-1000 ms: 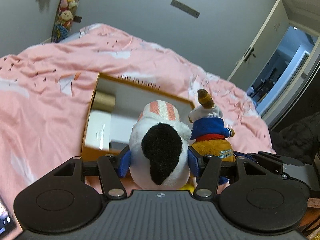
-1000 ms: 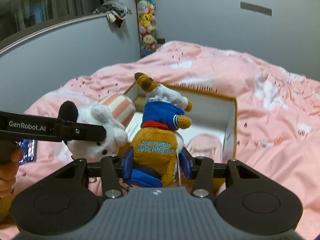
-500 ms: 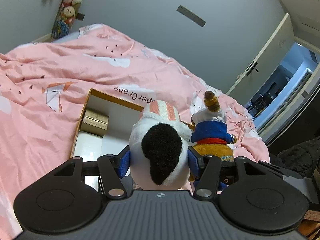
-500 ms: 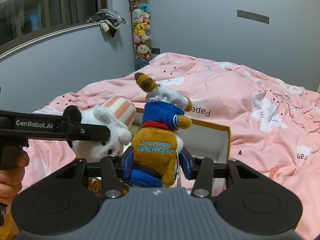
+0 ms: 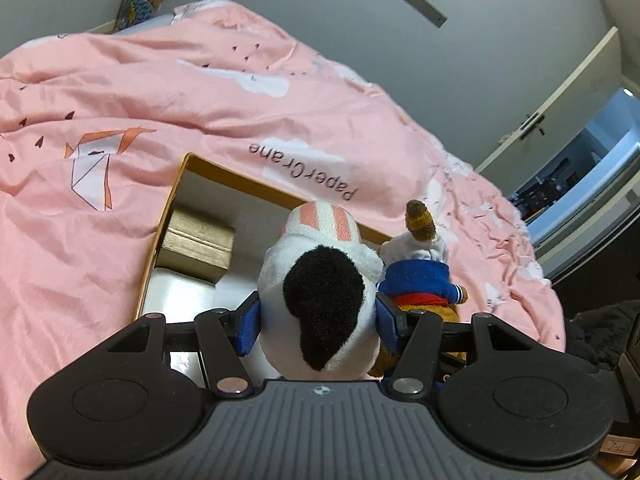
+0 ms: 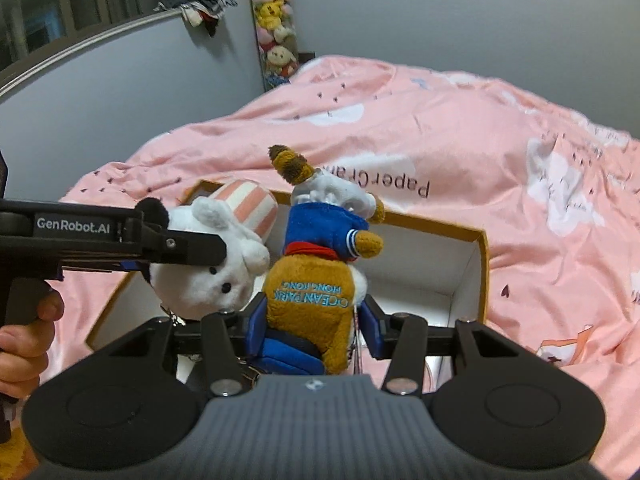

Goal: Organize objects
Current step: 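Carry both plush toys over the box and lower them inside, then open both grippers to release the plush toys into the box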

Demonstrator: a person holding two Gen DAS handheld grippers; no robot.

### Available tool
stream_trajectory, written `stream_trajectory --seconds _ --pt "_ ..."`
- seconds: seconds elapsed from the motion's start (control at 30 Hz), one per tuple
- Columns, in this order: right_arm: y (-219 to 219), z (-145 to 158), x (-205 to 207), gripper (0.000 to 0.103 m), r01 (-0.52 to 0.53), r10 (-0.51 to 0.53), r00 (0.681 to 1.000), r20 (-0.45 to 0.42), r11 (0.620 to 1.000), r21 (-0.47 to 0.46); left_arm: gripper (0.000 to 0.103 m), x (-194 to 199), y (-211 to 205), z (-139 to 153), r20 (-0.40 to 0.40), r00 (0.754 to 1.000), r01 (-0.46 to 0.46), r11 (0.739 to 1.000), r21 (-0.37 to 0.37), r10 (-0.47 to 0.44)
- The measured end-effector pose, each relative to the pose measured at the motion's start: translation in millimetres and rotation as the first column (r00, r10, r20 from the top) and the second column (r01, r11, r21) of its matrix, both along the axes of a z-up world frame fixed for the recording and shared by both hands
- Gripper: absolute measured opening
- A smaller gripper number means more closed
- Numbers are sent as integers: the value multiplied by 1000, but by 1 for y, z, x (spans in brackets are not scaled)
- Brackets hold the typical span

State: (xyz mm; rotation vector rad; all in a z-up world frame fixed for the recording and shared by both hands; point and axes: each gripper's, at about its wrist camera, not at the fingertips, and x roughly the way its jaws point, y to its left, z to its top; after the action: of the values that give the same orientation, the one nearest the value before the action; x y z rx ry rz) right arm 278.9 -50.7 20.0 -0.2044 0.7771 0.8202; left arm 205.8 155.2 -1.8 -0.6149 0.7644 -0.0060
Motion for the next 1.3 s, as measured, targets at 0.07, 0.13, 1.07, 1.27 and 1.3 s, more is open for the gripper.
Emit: stream_trajectory --seconds 0.07,0.13,1.07,1.27,1.3 --pt "6 -9 9 50 -7 7 1000 -24 1000 -12 66 8 1 -6 -6 1000 0 1000 -5 0" --pt "11 -17 16 50 -12 11 999 -52 1000 -21 66 15 0 -12 -24 1000 -3 1000 -4 3" --pt "55 -56 44 58 -98 80 989 -121 983 -155 71 25 -16 -48 -103 995 5 990 143 10" --pt "45 -49 38 59 -101 88 992 -91 982 -158 74 13 -18 -32 -19 1000 -12 982 187 16" --pt "42 -46 37 60 -100 87 993 -85 983 -156 71 12 -17 -30 -10 1000 -16 982 188 18"
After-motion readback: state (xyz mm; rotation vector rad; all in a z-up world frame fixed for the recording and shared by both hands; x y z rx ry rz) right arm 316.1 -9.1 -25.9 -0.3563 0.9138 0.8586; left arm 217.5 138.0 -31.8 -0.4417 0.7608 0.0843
